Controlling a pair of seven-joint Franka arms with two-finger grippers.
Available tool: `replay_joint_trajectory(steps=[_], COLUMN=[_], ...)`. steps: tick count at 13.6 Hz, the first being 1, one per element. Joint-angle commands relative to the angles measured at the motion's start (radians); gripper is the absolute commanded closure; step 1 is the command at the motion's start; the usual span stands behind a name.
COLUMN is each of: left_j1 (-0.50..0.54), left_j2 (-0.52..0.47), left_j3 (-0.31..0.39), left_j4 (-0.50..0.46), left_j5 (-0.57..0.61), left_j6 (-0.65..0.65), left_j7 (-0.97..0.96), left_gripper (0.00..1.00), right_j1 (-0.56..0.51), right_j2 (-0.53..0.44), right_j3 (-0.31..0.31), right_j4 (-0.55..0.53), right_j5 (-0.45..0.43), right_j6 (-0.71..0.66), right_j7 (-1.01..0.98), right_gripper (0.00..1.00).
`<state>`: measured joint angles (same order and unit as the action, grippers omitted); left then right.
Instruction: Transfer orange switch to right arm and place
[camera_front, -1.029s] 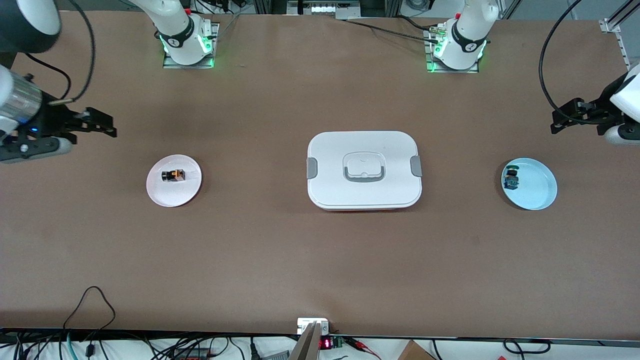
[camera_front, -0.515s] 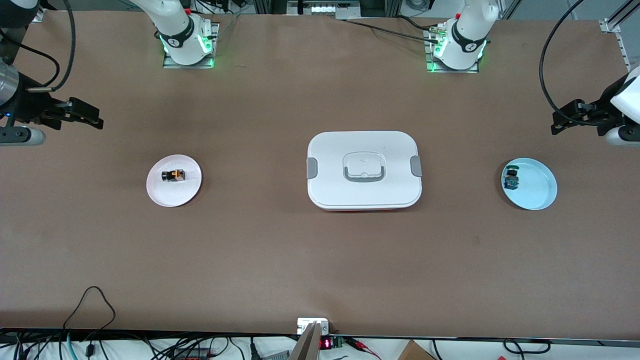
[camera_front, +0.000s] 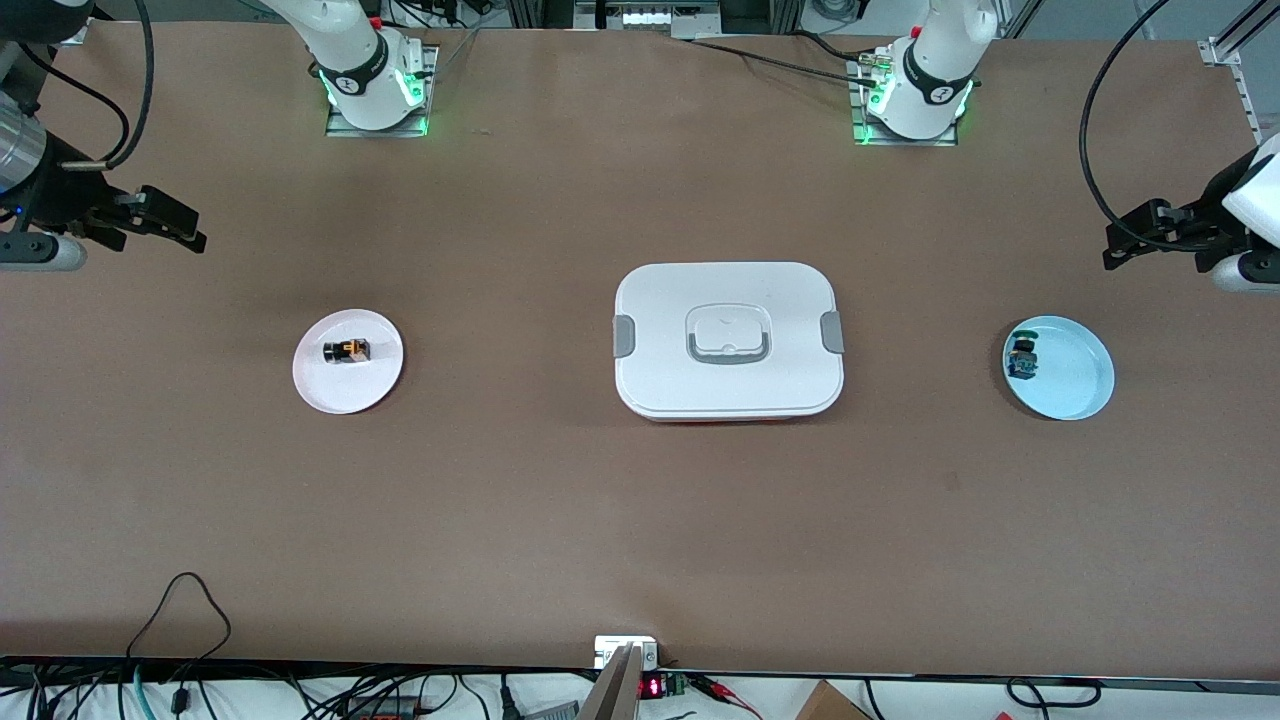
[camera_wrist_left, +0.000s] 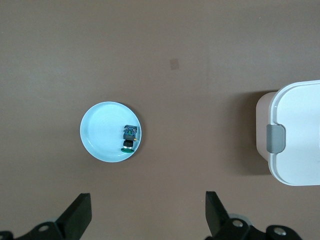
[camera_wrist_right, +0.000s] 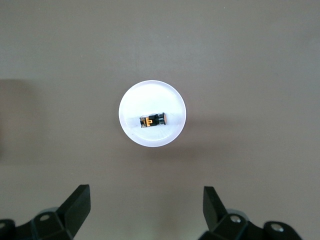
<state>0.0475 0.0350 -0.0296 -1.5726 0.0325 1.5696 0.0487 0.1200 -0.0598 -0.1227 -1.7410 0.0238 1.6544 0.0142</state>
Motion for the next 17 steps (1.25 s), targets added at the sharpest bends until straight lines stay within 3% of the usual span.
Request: replay_joint_trajectory(steps=[1, 7, 17], left_j1=[0.006, 0.006, 0.005], left_j2=[0.016, 0.016, 0.016], left_j3=[-0.004, -0.006, -0.007], left_j4=[0.034, 0.034, 0.037], left_j5=[-0.005, -0.005, -0.005], left_j6=[-0.02, -0.019, -0.019], left_j7=[-0.004, -0.003, -0.003], left_gripper=[0.0, 0.0, 0.0], right_j1=[-0.019, -0.016, -0.016], right_j2=[-0.018, 0.006, 0.006], right_j3=[0.014, 0.012, 0.012], right_j4=[0.03, 0.092, 0.095], right_j5=[-0.013, -0.059, -0.051], right_j6=[-0.025, -0.077, -0.091], right_j7=[-0.031, -0.036, -0.037], right_gripper=[0.0, 0.0, 0.0])
